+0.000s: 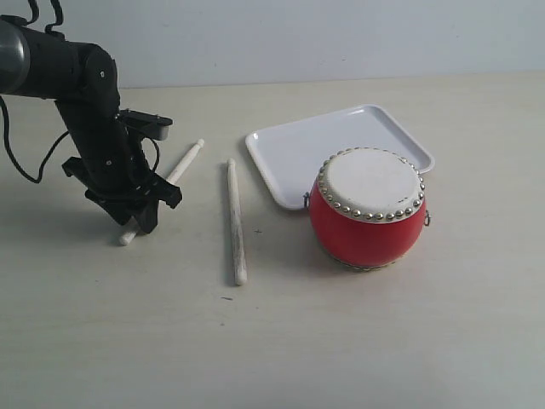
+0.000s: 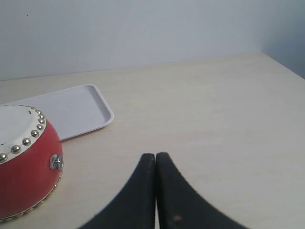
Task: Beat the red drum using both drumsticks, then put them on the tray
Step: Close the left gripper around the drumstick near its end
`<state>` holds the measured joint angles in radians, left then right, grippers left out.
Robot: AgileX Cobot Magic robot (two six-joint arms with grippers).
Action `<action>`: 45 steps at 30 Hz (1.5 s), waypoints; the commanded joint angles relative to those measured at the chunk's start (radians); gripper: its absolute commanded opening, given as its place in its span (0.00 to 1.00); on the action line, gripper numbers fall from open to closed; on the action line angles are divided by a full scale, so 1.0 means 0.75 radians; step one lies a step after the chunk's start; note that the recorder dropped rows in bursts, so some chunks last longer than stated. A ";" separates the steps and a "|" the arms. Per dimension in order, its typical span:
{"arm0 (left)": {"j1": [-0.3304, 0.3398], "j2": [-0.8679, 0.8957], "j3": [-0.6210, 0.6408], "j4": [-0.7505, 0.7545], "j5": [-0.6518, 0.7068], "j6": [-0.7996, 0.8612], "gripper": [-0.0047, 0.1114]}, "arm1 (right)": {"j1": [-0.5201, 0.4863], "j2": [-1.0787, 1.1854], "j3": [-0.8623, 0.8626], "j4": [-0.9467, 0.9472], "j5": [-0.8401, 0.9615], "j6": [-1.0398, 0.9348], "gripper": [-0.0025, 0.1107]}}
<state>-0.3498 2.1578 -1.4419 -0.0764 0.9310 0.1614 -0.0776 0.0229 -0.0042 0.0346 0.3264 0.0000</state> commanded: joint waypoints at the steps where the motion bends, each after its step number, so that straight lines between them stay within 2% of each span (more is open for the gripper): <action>1: 0.002 0.000 -0.001 -0.011 0.002 -0.001 0.42 | -0.007 0.004 0.006 0.005 -0.022 0.000 0.02; 35: 0.002 0.052 0.001 0.012 -0.006 -0.003 0.42 | -0.007 0.004 0.006 0.005 -0.022 0.000 0.02; 37: 0.002 0.049 0.001 0.012 -0.003 -0.006 0.34 | -0.007 0.004 0.006 0.005 -0.022 0.000 0.02; 40: 0.002 0.041 0.001 0.012 0.002 -0.011 0.09 | -0.007 0.004 0.006 0.005 -0.022 0.000 0.02; 41: 0.002 0.039 0.001 0.012 0.009 -0.011 0.04 | -0.007 0.004 0.006 0.005 -0.022 0.000 0.02; 45: 0.002 0.009 0.001 0.021 0.009 -0.011 0.04 | -0.007 0.004 0.006 0.005 -0.022 0.000 0.02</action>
<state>-0.3452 2.1706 -1.4459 -0.0495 0.9354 0.1596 -0.0776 0.0229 -0.0042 0.0346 0.3264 0.0000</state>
